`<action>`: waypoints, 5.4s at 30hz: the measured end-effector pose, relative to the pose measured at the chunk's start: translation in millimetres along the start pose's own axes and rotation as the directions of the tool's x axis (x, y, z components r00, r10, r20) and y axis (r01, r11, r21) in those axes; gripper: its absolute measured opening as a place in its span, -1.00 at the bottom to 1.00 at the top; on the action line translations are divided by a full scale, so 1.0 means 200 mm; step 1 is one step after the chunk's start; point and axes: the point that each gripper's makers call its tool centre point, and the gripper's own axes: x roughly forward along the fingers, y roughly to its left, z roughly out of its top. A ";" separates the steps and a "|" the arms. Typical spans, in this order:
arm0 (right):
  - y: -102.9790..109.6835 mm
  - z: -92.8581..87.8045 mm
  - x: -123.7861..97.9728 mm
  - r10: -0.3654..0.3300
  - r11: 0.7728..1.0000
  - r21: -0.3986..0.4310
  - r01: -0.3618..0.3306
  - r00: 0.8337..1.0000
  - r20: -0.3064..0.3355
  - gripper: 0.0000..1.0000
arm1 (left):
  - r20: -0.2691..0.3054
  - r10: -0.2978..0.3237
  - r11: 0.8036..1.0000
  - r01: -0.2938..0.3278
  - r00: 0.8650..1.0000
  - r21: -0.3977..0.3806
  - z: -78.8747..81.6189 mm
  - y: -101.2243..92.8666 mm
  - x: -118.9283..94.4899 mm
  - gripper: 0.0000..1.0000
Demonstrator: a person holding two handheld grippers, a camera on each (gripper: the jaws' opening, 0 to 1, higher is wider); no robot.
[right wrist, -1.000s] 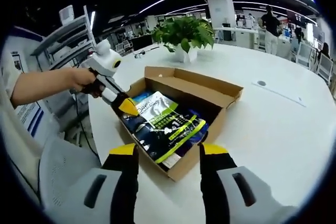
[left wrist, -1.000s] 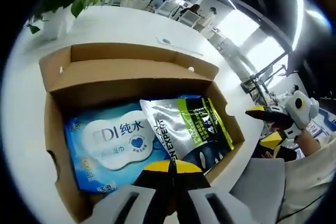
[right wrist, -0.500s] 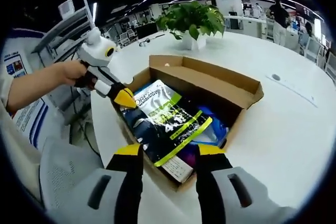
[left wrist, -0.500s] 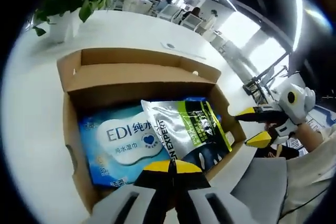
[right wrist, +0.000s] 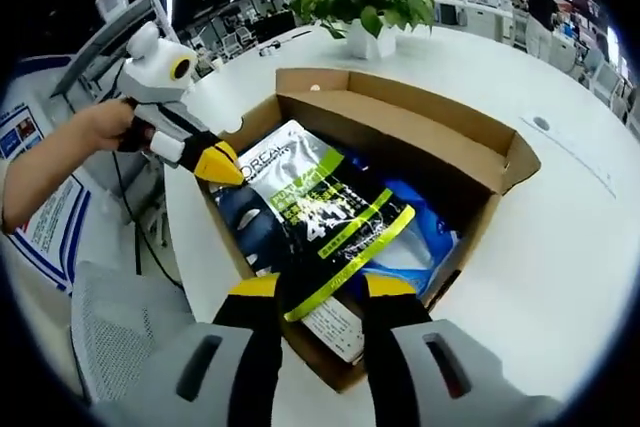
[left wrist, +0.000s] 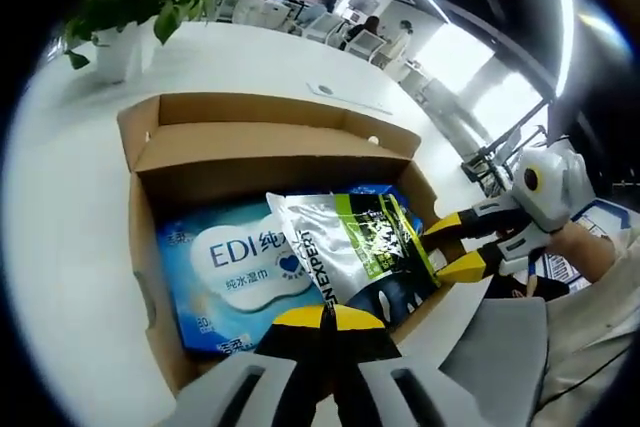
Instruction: Operate the shoe box by opening the lid, removing the specified soft item, and placing it in the target area until the item is outside and the box remains undamaged.
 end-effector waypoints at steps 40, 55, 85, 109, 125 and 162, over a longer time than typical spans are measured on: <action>-0.06 0.11 -0.06 -0.026 0.983 0.185 0.011 0.996 0.081 -1.00 | 0.049 0.016 1.000 -0.017 0.999 0.016 0.05 -0.06 -0.01 -1.00; -0.13 0.15 -0.22 -0.058 0.974 0.224 0.028 0.990 0.129 -1.00 | 0.052 0.027 0.998 -0.030 0.998 0.052 0.13 -0.18 0.01 -1.00; -0.43 0.01 -0.56 -0.194 0.938 0.319 0.138 0.970 0.149 -1.00 | 0.004 -0.040 0.988 0.039 0.999 0.150 0.25 -0.57 0.26 -1.00; -0.63 -0.10 -0.71 -0.254 0.909 0.370 0.193 0.959 0.124 -1.00 | -0.019 -0.087 0.980 0.089 0.996 0.179 0.32 -0.74 0.45 -1.00; -0.77 -0.17 -0.79 -0.297 0.884 0.406 0.232 0.950 0.102 -1.00 | -0.035 -0.107 0.975 0.112 0.994 0.192 0.37 -0.84 0.58 -1.00; -1.08 -0.33 -0.73 -0.312 0.835 0.483 0.264 0.950 0.020 -1.00 | -0.203 -0.003 0.917 0.083 0.979 0.390 0.42 -0.88 0.93 -0.99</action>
